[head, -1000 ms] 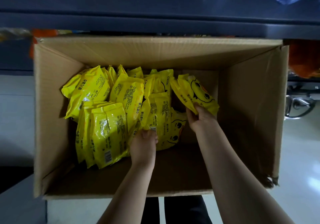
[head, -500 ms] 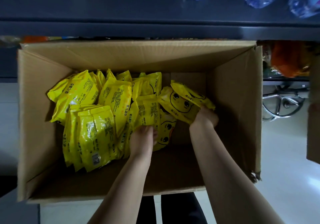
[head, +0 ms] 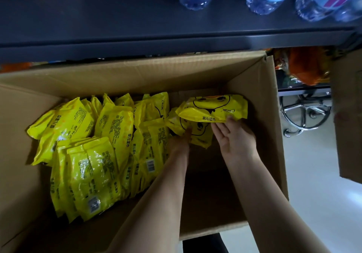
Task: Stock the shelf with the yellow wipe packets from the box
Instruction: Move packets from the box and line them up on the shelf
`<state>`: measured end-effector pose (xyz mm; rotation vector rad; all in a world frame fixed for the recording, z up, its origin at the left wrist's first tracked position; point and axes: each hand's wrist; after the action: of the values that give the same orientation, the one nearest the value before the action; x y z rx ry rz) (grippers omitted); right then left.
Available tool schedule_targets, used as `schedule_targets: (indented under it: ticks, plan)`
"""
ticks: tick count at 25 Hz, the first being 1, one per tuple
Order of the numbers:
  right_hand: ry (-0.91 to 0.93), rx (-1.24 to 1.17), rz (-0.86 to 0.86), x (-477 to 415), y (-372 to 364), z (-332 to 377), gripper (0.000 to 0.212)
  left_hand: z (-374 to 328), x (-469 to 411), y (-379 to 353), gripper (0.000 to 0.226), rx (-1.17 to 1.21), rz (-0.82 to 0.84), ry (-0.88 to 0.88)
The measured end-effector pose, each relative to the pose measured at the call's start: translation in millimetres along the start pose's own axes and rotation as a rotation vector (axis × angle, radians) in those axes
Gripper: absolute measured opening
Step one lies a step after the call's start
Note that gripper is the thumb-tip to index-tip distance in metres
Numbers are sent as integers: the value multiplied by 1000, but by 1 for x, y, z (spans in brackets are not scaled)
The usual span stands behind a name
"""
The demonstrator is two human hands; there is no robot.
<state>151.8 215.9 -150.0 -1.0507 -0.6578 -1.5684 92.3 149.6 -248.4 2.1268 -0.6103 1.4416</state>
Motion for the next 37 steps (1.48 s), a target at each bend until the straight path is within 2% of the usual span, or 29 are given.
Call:
schedule_targets:
  ticks: [5, 7, 9, 11, 14, 16, 19, 21, 24, 26, 30, 32, 35, 37]
  plan:
    - [76, -4, -23, -12, 0, -1, 37, -5, -3, 14, 25, -66, -39, -91]
    - [83, 2, -20, -12, -1, 0, 38, -6, 7, 32, 5, -114, -23, -161]
    - [91, 6, -32, -8, -2, 3, 39, -9, 20, 55, 20, -196, 16, -217]
    - [104, 15, -42, -3, -3, 6, 40, -15, 32, 76, 25, -340, 46, -266]
    - [189, 75, -61, 10, -3, 8, 34, -24, 50, 109, 14, -437, 46, -352]
    - [281, 209, -137, 26, -2, 8, 26, -33, 65, 133, 12, -462, 9, -396]
    - [365, 399, -183, 59, -8, 4, 20, -50, 99, 167, 39, -540, -43, -429]
    - [387, 428, -156, 89, -15, 3, 23, -67, 133, 185, 50, -530, -76, -459]
    - [457, 508, -121, 141, -27, 12, 22, -93, 194, 207, 51, -428, -84, -534]
    - [485, 528, -68, 179, -35, 24, 22, -106, 234, 218, 47, -379, -89, -612]
    - [427, 494, 132, 247, -42, 47, 45, -120, 310, 232, 36, -285, -110, -770]
    - [395, 431, 292, 281, -39, 60, 42, -120, 344, 238, 37, -241, -138, -842]
    - [438, 421, 495, 337, -30, 89, 24, -118, 392, 252, 45, -221, -150, -904]
    - [458, 429, 579, 371, -27, 108, 23, -121, 424, 261, 39, -208, -161, -978]
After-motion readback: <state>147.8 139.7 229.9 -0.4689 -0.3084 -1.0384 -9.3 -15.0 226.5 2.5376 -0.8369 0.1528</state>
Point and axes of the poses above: each hand's wrist, its own x-axis away from the middle knuckle, its own y-axis out of the back of the hand, z = x × y, and after that the axes turned 4 degrees about x, right-handed
